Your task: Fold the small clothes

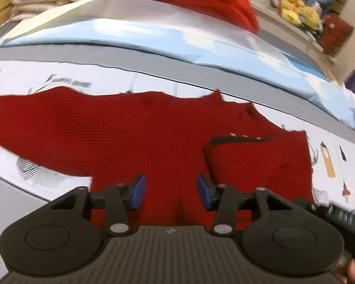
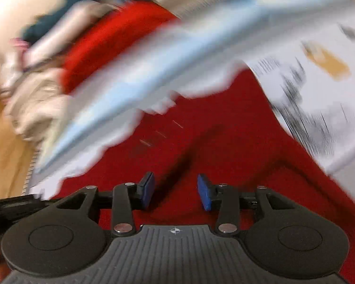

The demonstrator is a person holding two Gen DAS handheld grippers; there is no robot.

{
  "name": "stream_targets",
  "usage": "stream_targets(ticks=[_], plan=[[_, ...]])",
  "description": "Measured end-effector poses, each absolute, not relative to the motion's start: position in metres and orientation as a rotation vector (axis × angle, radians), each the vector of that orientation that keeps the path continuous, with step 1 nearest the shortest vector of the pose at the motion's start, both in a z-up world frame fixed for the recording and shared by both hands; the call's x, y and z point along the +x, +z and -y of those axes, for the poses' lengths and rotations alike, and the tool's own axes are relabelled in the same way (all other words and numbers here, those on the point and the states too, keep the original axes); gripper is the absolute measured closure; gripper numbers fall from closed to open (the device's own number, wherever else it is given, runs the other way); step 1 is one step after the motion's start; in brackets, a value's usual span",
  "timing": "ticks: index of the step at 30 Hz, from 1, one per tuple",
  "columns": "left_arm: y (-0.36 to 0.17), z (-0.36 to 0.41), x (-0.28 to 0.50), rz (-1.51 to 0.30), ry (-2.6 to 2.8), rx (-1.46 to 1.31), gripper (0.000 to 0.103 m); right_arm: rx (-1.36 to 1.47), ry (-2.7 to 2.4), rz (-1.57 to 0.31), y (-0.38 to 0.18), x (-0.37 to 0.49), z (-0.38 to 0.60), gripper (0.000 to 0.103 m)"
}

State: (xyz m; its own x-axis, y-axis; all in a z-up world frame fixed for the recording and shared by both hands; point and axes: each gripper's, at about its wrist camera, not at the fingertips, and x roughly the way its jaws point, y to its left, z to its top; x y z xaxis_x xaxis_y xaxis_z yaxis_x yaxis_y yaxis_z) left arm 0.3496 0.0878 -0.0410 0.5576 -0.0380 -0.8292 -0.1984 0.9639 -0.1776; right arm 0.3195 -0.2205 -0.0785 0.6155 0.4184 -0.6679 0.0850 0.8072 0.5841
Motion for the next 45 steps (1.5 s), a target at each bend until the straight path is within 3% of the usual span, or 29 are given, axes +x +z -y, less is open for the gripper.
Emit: stream_targets(ticks=[2, 5, 8, 11, 18, 20, 22, 24, 32, 36, 38, 40, 43, 45], plan=[[-0.043, -0.073, 0.352, -0.96, 0.052, -0.252, 0.065, 0.763, 0.2, -0.932, -0.093, 0.327, 0.232, 0.06], [-0.047, -0.047, 0.357, -0.936, -0.009, -0.216, 0.066, 0.864, 0.107, -0.936, -0.102, 0.33, 0.25, 0.06], [-0.061, -0.011, 0.363, -0.933, -0.065, -0.148, 0.06, 0.937, 0.028, -0.982, -0.117, 0.335, 0.264, 0.06], [-0.082, 0.025, 0.365, -0.927, -0.084, -0.034, 0.047, 0.975, -0.11, -1.055, -0.134, 0.334, 0.28, 0.06], [-0.119, 0.064, 0.371, -0.879, 0.025, 0.321, 0.047, 1.049, -0.147, -1.044, -0.151, 0.337, 0.305, 0.061], [-0.113, 0.031, 0.377, -0.875, 0.201, 0.201, 0.045, 1.04, -0.141, -1.033, -0.15, 0.34, 0.307, 0.061], [-0.108, -0.019, 0.375, -0.935, 0.333, -0.133, 0.034, 1.055, -0.147, -1.032, -0.153, 0.343, 0.31, 0.07], [-0.116, -0.054, 0.37, -0.991, 0.329, -0.435, 0.036, 1.083, -0.159, -1.034, -0.157, 0.347, 0.314, 0.073], [-0.111, -0.102, 0.367, -0.92, 0.386, -0.643, 0.036, 1.139, -0.189, -1.036, -0.164, 0.35, 0.322, 0.075], [-0.117, -0.131, 0.364, -0.92, 0.426, -0.755, 0.04, 1.146, -0.199, -1.032, -0.162, 0.349, 0.326, 0.075], [-0.119, -0.14, 0.364, -0.919, 0.447, -0.786, 0.052, 1.139, -0.208, -1.026, -0.159, 0.348, 0.327, 0.076], [-0.121, -0.144, 0.364, -0.93, 0.464, -0.779, 0.083, 1.132, -0.214, -1.027, -0.158, 0.348, 0.325, 0.076], [-0.123, -0.153, 0.362, -0.955, 0.455, -0.768, 0.092, 1.098, -0.216, -1.023, -0.155, 0.348, 0.321, 0.079], [-0.111, -0.152, 0.361, -0.866, 0.396, -0.768, 0.093, 1.104, -0.216, -1.009, -0.154, 0.347, 0.321, 0.082]])
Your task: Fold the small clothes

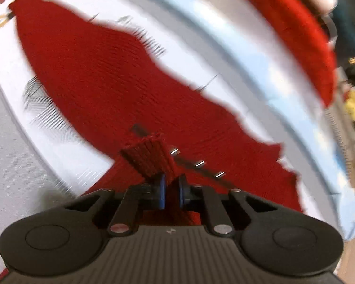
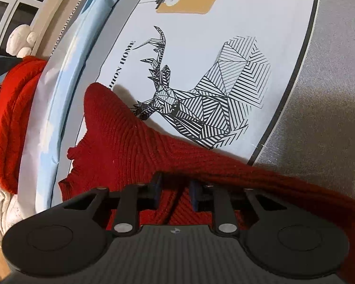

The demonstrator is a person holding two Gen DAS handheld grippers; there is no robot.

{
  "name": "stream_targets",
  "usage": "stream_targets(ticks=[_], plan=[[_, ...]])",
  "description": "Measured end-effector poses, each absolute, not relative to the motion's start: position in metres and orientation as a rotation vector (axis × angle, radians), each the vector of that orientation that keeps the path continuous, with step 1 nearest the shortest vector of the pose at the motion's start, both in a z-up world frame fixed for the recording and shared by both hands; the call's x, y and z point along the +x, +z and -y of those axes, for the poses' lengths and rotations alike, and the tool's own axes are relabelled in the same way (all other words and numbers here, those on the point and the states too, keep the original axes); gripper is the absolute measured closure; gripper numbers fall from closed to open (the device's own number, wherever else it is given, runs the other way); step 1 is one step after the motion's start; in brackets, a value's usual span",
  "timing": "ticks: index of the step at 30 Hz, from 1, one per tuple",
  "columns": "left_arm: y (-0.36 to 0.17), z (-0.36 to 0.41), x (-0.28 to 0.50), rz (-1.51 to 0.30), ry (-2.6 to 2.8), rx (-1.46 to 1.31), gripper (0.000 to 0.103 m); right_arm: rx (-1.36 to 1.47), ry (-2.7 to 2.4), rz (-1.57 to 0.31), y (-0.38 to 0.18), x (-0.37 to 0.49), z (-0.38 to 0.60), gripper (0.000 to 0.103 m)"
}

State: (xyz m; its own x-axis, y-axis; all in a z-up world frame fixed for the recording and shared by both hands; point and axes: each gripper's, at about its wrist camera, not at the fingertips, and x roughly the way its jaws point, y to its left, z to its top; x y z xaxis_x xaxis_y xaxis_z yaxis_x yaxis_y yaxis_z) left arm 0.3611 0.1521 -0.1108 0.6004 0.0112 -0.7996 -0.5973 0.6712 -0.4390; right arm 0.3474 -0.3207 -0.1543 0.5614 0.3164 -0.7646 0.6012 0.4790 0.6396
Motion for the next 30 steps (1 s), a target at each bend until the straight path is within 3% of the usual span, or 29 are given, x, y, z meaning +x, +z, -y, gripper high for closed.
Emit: stream_targets(ticks=[4, 6, 11, 15, 19, 22, 24, 25, 27, 29, 30], plan=[[-0.051, -0.132, 0.347, -0.518, 0.145, -0.658, 0.093, 1.287, -0.281, -0.835, -0.153, 0.326, 0.331, 0.085], [-0.042, -0.126, 0.342, -0.455, 0.1, -0.641, 0.092, 1.343, -0.326, -0.759, -0.154, 0.316, 0.334, 0.085], [-0.098, -0.141, 0.359, -0.843, 0.392, -0.634, 0.088, 1.295, -0.354, -0.854, -0.156, 0.315, 0.322, 0.077], [-0.093, -0.142, 0.358, -0.826, 0.429, -0.61, 0.087, 1.122, -0.294, -0.949, -0.136, 0.316, 0.292, 0.077], [-0.093, -0.129, 0.363, -0.799, 0.337, -0.576, 0.084, 0.913, -0.142, -0.831, -0.1, 0.321, 0.265, 0.077], [-0.117, -0.131, 0.373, -0.892, 0.293, -0.646, 0.084, 0.819, -0.002, -0.786, -0.096, 0.343, 0.264, 0.068], [-0.136, -0.133, 0.381, -1.017, 0.321, -0.645, 0.084, 0.824, -0.044, -0.865, -0.116, 0.355, 0.276, 0.068], [-0.142, -0.134, 0.382, -1.06, 0.336, -0.644, 0.083, 0.796, -0.102, -0.935, -0.127, 0.359, 0.281, 0.081], [-0.144, -0.141, 0.38, -1.05, 0.337, -0.702, 0.082, 0.812, -0.117, -0.968, -0.14, 0.359, 0.292, 0.092], [-0.138, -0.148, 0.38, -1.012, 0.323, -0.727, 0.082, 0.83, -0.127, -0.953, -0.13, 0.359, 0.293, 0.087], [-0.131, -0.15, 0.377, -0.99, 0.319, -0.727, 0.082, 0.794, -0.109, -0.921, -0.122, 0.359, 0.287, 0.079]])
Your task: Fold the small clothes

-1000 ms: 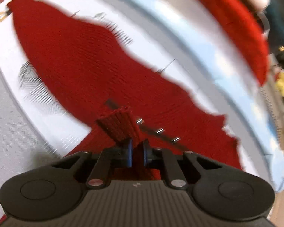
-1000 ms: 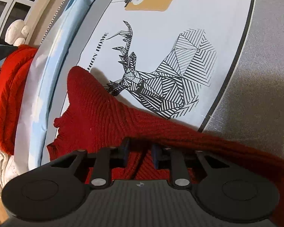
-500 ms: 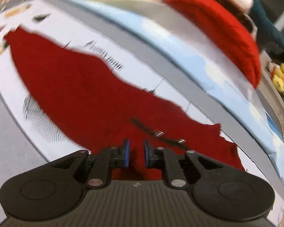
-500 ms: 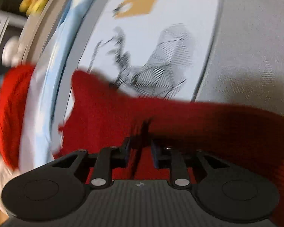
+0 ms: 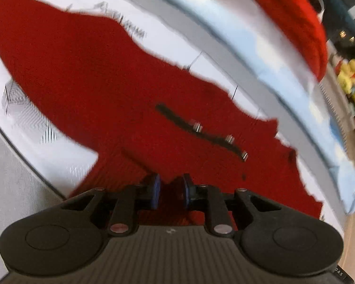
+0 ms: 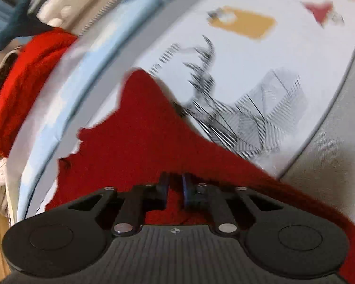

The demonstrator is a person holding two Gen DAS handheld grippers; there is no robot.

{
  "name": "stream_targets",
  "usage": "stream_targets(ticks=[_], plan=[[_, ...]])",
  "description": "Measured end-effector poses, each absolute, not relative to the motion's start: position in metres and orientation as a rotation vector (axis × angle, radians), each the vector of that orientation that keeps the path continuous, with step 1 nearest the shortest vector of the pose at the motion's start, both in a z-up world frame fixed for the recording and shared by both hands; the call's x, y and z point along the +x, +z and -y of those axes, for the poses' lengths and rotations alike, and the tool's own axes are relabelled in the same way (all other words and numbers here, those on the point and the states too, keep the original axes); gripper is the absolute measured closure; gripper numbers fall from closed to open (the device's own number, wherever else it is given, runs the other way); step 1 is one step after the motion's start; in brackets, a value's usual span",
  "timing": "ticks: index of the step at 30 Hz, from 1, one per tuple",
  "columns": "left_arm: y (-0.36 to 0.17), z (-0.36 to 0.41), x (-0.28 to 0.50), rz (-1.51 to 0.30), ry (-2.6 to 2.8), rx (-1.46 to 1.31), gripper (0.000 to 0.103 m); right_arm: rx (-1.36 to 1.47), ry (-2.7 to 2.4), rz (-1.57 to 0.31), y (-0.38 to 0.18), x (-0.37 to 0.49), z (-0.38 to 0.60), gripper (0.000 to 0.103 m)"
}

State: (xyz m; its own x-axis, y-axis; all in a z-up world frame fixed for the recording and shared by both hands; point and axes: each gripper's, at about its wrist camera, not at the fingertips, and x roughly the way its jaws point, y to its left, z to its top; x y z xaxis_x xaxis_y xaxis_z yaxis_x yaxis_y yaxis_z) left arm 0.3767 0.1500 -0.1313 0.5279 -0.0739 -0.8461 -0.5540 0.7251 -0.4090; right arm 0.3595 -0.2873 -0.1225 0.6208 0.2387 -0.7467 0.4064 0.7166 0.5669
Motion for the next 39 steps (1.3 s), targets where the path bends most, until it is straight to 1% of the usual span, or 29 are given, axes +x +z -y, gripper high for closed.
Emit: stream_targets(ticks=[1, 2, 4, 6, 11, 12, 13, 14, 15, 17, 18, 20, 21, 22, 24, 26, 28, 29, 30, 32, 35, 36, 37, 39], plan=[[-0.128, -0.152, 0.376, -0.971, 0.314, -0.727, 0.081, 0.756, -0.09, -0.889, -0.114, 0.36, 0.282, 0.074], [-0.126, -0.154, 0.376, -0.959, 0.307, -0.73, 0.079, 0.738, -0.065, -0.866, -0.11, 0.361, 0.279, 0.073], [-0.129, -0.157, 0.374, -0.965, 0.304, -0.75, 0.07, 0.744, 0.007, -0.864, -0.111, 0.364, 0.276, 0.074], [-0.133, -0.164, 0.375, -0.98, 0.315, -0.792, 0.07, 0.753, -0.034, -0.904, -0.117, 0.363, 0.279, 0.072], [-0.15, -0.172, 0.373, -0.988, 0.293, -0.905, 0.07, 0.763, -0.081, -0.961, -0.133, 0.368, 0.289, 0.074], [-0.152, -0.172, 0.372, -0.988, 0.288, -0.904, 0.071, 0.76, -0.075, -0.964, -0.135, 0.368, 0.289, 0.074], [-0.153, -0.171, 0.373, -0.985, 0.282, -0.891, 0.091, 0.763, -0.074, -0.964, -0.134, 0.369, 0.288, 0.076], [-0.151, -0.17, 0.372, -0.977, 0.29, -0.862, 0.095, 0.771, -0.076, -0.964, -0.136, 0.37, 0.291, 0.078], [-0.144, -0.167, 0.37, -0.957, 0.312, -0.823, 0.095, 0.775, -0.08, -0.966, -0.138, 0.372, 0.289, 0.081], [-0.112, -0.157, 0.363, -0.864, 0.36, -0.71, 0.096, 0.779, -0.087, -0.968, -0.139, 0.373, 0.29, 0.082], [-0.101, -0.15, 0.362, -0.85, 0.375, -0.648, 0.095, 0.782, -0.087, -0.968, -0.14, 0.373, 0.29, 0.082], [-0.096, -0.143, 0.365, -0.902, 0.416, -0.6, 0.089, 0.787, -0.085, -0.972, -0.14, 0.375, 0.289, 0.082], [-0.099, -0.141, 0.367, -0.944, 0.469, -0.564, 0.088, 0.785, -0.084, -0.973, -0.139, 0.374, 0.288, 0.082], [-0.098, -0.138, 0.366, -0.946, 0.523, -0.49, 0.089, 0.777, -0.088, -0.974, -0.138, 0.375, 0.287, 0.082], [-0.086, -0.125, 0.366, -0.868, 0.527, -0.352, 0.09, 0.756, -0.09, -0.976, -0.137, 0.375, 0.285, 0.082], [-0.084, -0.124, 0.373, -0.85, 0.364, -0.423, 0.089, 0.751, -0.092, -0.978, -0.137, 0.375, 0.285, 0.082], [-0.105, -0.132, 0.381, -0.947, 0.266, -0.534, 0.088, 0.73, -0.094, -0.978, -0.135, 0.375, 0.283, 0.082], [-0.123, -0.135, 0.385, -1.041, 0.282, -0.541, 0.088, 0.714, -0.094, -0.978, -0.134, 0.375, 0.282, 0.081], [-0.135, -0.139, 0.386, -1.097, 0.302, -0.537, 0.092, 0.693, -0.09, -0.977, -0.133, 0.375, 0.279, 0.08], [-0.136, -0.15, 0.384, -1.077, 0.297, -0.594, 0.093, 0.65, -0.083, -0.981, -0.131, 0.376, 0.275, 0.08], [-0.11, -0.17, 0.382, -0.954, 0.303, -0.595, 0.086, 0.58, -0.083, -0.987, -0.124, 0.378, 0.268, 0.078], [-0.103, -0.178, 0.379, -0.92, 0.343, -0.568, 0.081, 0.554, -0.082, -0.979, -0.119, 0.377, 0.265, 0.073], [-0.101, -0.188, 0.378, -0.899, 0.385, -0.566, 0.079, 0.527, -0.078, -0.964, -0.114, 0.376, 0.262, 0.069], [-0.103, -0.218, 0.37, -0.878, 0.468, -0.626, 0.079, 0.468, -0.054, -0.93, -0.103, 0.375, 0.254, 0.067]])
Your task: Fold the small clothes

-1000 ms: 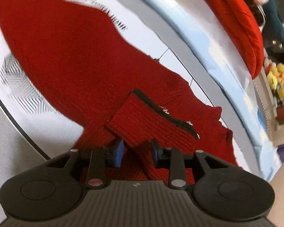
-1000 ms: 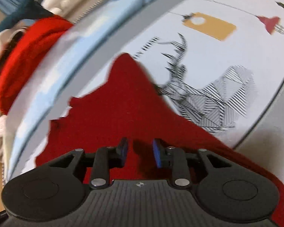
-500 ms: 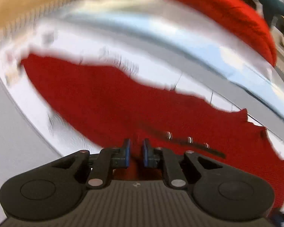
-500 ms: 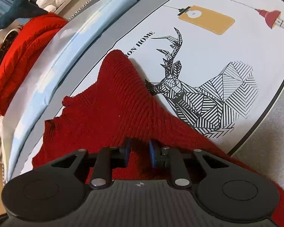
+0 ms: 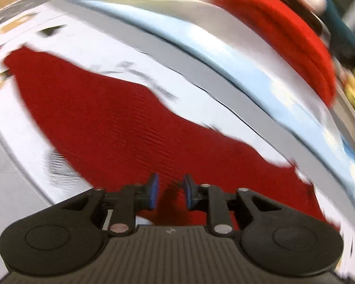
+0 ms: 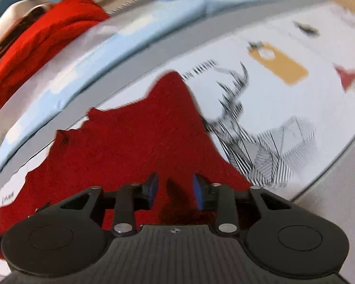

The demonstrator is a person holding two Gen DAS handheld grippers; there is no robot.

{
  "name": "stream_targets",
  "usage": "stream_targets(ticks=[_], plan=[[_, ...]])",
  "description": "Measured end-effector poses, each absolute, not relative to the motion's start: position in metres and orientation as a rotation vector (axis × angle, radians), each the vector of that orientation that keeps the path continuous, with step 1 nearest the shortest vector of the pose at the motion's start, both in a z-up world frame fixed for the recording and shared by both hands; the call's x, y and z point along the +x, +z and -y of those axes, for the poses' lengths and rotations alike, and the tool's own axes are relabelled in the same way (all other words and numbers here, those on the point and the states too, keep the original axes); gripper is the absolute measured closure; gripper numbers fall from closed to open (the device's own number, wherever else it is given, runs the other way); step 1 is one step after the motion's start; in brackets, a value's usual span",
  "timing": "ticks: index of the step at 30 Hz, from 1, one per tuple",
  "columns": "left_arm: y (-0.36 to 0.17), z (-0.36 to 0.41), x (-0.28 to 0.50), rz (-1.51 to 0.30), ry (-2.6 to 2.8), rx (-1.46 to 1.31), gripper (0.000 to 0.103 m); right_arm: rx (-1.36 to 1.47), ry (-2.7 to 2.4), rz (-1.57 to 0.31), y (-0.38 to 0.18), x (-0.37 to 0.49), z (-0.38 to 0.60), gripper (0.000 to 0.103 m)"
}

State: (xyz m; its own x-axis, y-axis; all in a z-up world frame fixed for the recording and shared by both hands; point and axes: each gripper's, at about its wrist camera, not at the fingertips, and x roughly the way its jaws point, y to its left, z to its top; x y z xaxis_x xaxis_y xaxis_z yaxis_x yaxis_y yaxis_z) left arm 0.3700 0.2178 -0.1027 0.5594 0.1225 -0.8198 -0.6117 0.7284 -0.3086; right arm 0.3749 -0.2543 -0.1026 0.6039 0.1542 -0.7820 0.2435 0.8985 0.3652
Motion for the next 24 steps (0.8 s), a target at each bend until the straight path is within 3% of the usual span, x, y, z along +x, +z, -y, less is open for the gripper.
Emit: stream_targets(ticks=[6, 10, 14, 18, 24], plan=[[-0.112, -0.286, 0.352, -0.855, 0.586, -0.75, 0.079, 0.329, 0.049, -0.902, -0.089, 0.374, 0.228, 0.066], [-0.112, -0.329, 0.331, -0.816, 0.637, -0.82, 0.074, 0.32, 0.096, -0.98, -0.101, 0.378, 0.222, 0.06], [-0.119, -0.365, 0.314, -0.784, 0.689, -0.922, 0.072, 0.342, 0.084, -1.05, -0.12, 0.381, 0.225, 0.061], [-0.133, -0.389, 0.307, -0.774, 0.715, -1.012, 0.061, 0.336, 0.081, -1.032, -0.111, 0.382, 0.221, 0.06], [-0.148, -0.403, 0.298, -0.766, 0.747, -1.102, 0.061, 0.323, 0.084, -1.04, -0.114, 0.38, 0.22, 0.06]])
